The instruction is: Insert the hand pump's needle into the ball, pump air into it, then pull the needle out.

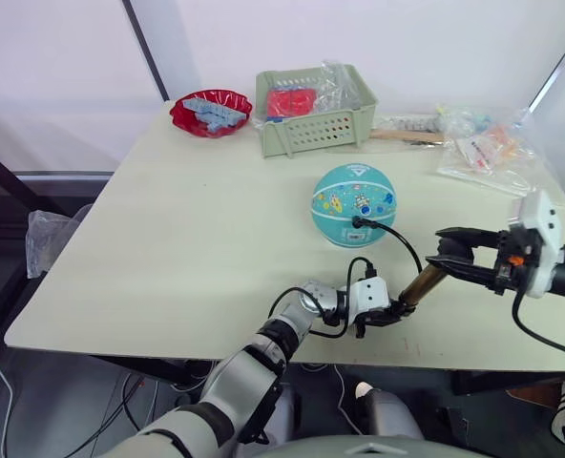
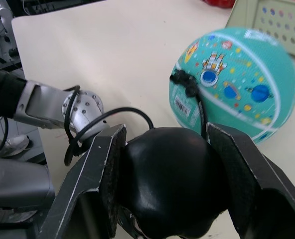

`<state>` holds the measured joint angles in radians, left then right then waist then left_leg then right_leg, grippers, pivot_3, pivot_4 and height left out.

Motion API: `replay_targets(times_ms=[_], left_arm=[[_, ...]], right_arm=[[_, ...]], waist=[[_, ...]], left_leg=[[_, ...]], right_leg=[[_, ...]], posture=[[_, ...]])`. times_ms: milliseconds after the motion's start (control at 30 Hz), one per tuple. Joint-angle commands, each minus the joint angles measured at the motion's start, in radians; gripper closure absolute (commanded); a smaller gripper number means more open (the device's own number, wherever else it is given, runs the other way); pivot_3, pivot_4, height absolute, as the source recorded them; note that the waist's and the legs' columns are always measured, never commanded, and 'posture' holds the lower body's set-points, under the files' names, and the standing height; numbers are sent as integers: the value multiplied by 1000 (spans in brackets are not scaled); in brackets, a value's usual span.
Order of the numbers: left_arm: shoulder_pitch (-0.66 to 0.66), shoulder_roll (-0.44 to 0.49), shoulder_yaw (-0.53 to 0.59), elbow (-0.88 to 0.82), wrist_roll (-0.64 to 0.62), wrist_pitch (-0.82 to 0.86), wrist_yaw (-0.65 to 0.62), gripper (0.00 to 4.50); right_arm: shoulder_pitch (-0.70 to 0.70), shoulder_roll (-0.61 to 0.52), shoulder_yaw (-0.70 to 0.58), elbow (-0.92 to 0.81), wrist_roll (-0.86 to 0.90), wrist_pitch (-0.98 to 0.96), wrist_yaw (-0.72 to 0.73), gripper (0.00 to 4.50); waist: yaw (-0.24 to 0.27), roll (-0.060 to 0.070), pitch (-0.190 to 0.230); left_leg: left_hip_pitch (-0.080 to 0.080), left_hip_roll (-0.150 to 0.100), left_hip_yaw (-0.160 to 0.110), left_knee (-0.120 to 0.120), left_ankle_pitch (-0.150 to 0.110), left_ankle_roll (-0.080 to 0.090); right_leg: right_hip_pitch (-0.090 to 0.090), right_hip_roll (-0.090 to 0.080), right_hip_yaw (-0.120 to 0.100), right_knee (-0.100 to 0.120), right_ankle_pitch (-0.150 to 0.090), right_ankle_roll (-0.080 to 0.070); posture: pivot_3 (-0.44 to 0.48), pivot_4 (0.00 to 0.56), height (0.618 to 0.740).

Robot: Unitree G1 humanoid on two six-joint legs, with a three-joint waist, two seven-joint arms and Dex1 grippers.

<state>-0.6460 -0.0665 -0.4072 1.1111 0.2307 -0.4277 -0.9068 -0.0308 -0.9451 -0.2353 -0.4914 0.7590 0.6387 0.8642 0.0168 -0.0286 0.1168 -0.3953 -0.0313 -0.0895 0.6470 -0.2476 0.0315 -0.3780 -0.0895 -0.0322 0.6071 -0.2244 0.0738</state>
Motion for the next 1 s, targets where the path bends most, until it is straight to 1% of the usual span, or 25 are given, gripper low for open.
replay_targets(times_ms=[33, 133, 233, 300, 400, 500, 700, 867, 1000], left_arm=[[83, 55, -80, 143, 107, 86, -8, 3396], [83, 58, -80, 143, 107, 84, -7, 3396], [81, 63, -78, 143, 105, 84, -10, 3396], [80, 65, -78, 143, 105, 83, -12, 3396], [80, 67, -78, 143, 106, 84, -13, 3396], [79, 68, -78, 142, 106, 83, -16, 3396], [77, 65, -78, 142, 105, 84, -18, 3396], [77, 64, -78, 142, 104, 86, -18, 3396], [77, 62, -78, 142, 105, 86, -17, 3396]], right_arm=[[38, 15, 80, 27, -103, -21, -14, 2408], [43, 41, 102, 26, -135, -50, -23, 2408], [13, 60, 50, 21, -84, -45, -20, 2408], [-2, 53, 25, 17, -64, -35, -11, 2408], [-35, 33, -22, 6, -13, -3, 1, 2408], [-91, -1, -86, 2, 53, 46, 11, 2408], [-212, -79, -194, 20, 186, 144, 15, 2408], [-288, -122, -244, 37, 265, 203, 6, 2408], [-377, -171, -277, 79, 328, 251, -10, 2408]], waist=[[0, 0, 0], [0, 0, 0], [0, 0, 0], [0, 1, 1], [0, 3, 3], [0, 8, 7], [1, 8, 9], [1, 9, 10], [1, 9, 11]], left_leg=[[0, 0, 0, 0, 0, 0], [0, 0, 0, 0, 0, 0], [0, 0, 0, 0, 0, 0], [0, 0, 0, 0, 0, 0], [0, 0, 0, 0, 0, 0], [0, 0, 0, 0, 0, 0], [-1, -1, 0, 0, 0, 0], [-1, -1, 0, 1, 0, 0], [-1, -1, 0, 1, 0, 0]], right_leg=[[0, 0, 0, 0, 0, 0], [0, 0, 0, 0, 0, 0], [0, 1, 0, 0, 0, 0], [0, 1, 0, 0, 0, 0], [0, 1, 0, 0, 0, 0], [0, 0, 0, 0, 0, 0], [0, 0, 0, 0, 0, 0], [-1, 0, 0, 0, 0, 0], [-1, 0, 0, 0, 0, 0]], posture=[[0, 150, 737], [0, 150, 737], [0, 150, 737], [0, 150, 737], [0, 150, 737], [0, 150, 737], [0, 150, 737], [0, 150, 737], [0, 150, 737]])
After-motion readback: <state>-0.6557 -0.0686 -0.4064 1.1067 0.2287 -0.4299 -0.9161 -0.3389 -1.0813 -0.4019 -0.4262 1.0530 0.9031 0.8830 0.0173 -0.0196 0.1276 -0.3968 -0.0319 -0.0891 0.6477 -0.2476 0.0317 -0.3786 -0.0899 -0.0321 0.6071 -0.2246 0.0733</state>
